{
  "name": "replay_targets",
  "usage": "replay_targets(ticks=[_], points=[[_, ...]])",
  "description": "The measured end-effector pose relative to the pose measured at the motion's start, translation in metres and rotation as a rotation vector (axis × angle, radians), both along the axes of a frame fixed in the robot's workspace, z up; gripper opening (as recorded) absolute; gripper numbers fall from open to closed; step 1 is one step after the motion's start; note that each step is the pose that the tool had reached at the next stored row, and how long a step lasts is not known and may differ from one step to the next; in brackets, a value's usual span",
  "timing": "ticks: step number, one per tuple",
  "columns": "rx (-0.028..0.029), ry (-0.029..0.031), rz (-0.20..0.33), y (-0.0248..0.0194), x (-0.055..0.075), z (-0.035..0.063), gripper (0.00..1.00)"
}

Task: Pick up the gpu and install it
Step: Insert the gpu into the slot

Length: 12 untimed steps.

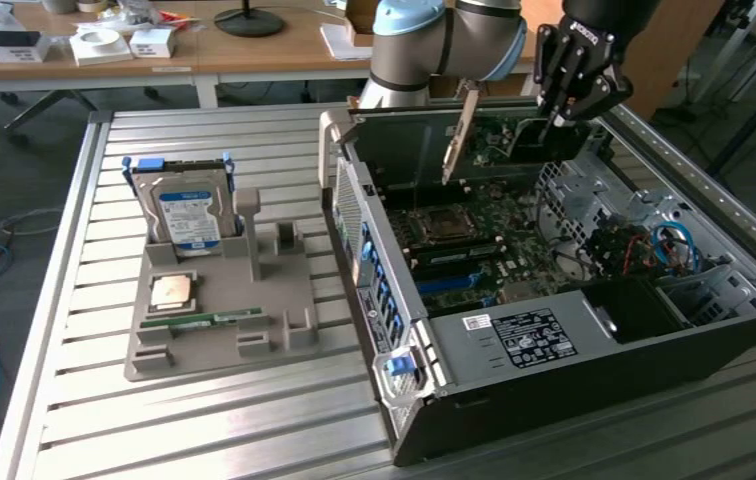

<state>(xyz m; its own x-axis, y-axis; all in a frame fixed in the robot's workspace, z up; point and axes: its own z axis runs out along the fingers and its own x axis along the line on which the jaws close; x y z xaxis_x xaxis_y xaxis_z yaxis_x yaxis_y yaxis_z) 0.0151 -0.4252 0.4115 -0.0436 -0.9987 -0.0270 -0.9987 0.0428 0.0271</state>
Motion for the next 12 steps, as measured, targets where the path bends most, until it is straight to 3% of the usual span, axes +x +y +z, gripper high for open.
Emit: replay_targets(ticks=[12], points=[[0.0000,-0.0001,0.018,0.0000,0.000,-0.0134,0.26]])
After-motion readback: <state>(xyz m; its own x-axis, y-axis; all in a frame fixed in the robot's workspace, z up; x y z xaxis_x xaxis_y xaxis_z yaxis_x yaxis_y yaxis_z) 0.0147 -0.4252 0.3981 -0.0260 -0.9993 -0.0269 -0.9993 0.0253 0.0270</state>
